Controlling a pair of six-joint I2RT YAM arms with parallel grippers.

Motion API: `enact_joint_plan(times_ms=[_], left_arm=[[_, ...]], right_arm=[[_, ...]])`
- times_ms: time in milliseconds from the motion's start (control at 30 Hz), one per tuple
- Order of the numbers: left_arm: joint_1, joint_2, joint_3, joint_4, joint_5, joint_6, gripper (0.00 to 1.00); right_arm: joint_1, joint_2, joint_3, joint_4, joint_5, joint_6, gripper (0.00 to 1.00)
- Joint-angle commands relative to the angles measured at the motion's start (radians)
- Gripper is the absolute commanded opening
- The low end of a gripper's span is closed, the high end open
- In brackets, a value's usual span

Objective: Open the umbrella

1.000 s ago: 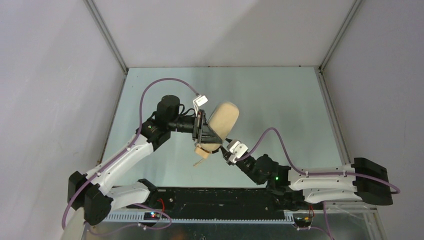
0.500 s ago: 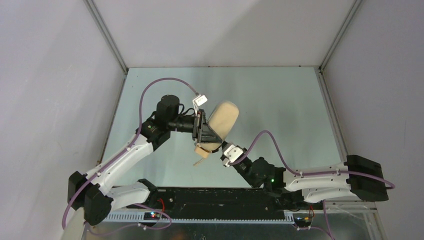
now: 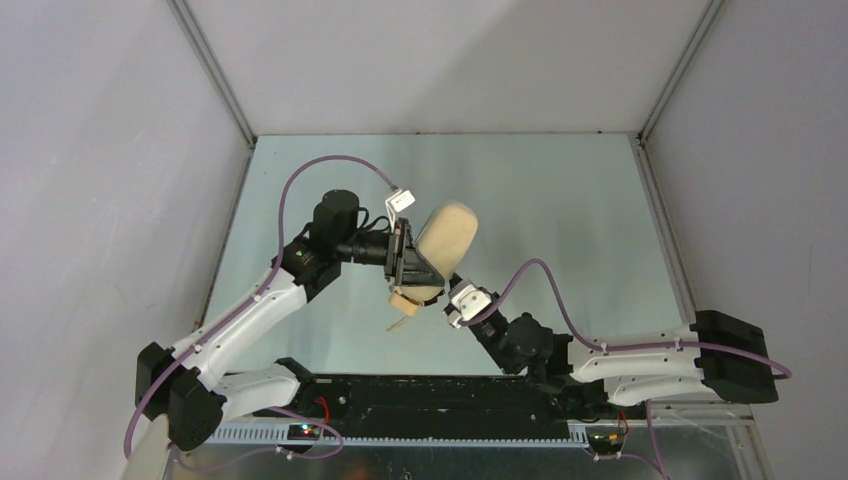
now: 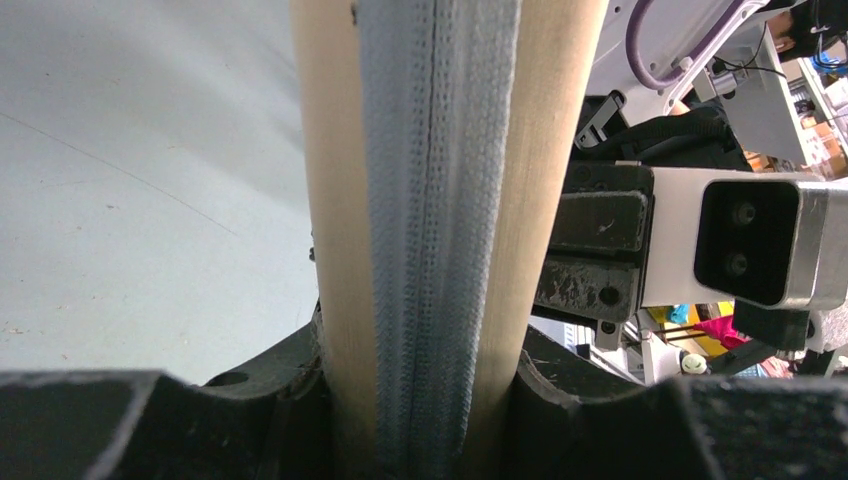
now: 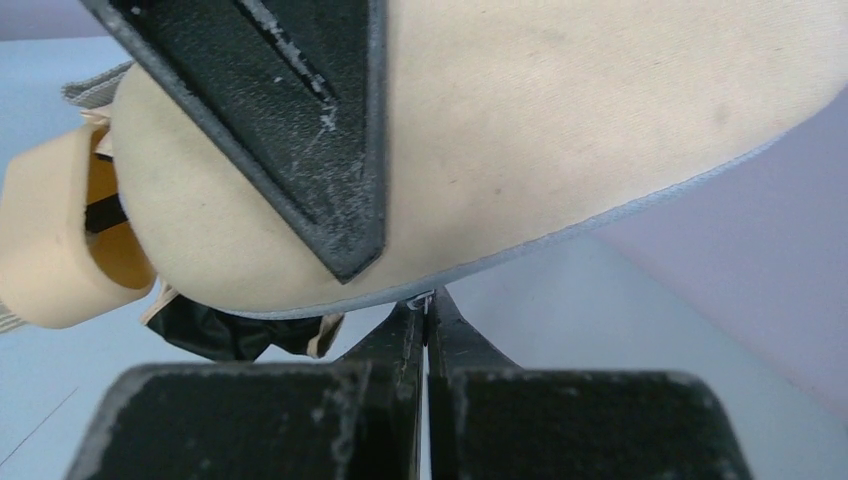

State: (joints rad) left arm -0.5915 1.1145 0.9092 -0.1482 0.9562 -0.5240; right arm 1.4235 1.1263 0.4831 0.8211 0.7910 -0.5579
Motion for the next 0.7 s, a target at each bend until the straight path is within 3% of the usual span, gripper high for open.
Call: enact_joint_plan(times_ms=[0, 667], left_arm=[[-0.003, -0.022, 0.002, 0.035, 0.034, 0.009, 0.00], [-0.025, -0.031, 0.023, -0.047, 0.001, 0.073, 0.00]], right_arm=[[-0.017, -0.053, 0.046, 0.047, 0.045, -0.008, 0.00], [-0.112, -0.289, 0.046, -0.235, -0.057, 0.159, 0.00]])
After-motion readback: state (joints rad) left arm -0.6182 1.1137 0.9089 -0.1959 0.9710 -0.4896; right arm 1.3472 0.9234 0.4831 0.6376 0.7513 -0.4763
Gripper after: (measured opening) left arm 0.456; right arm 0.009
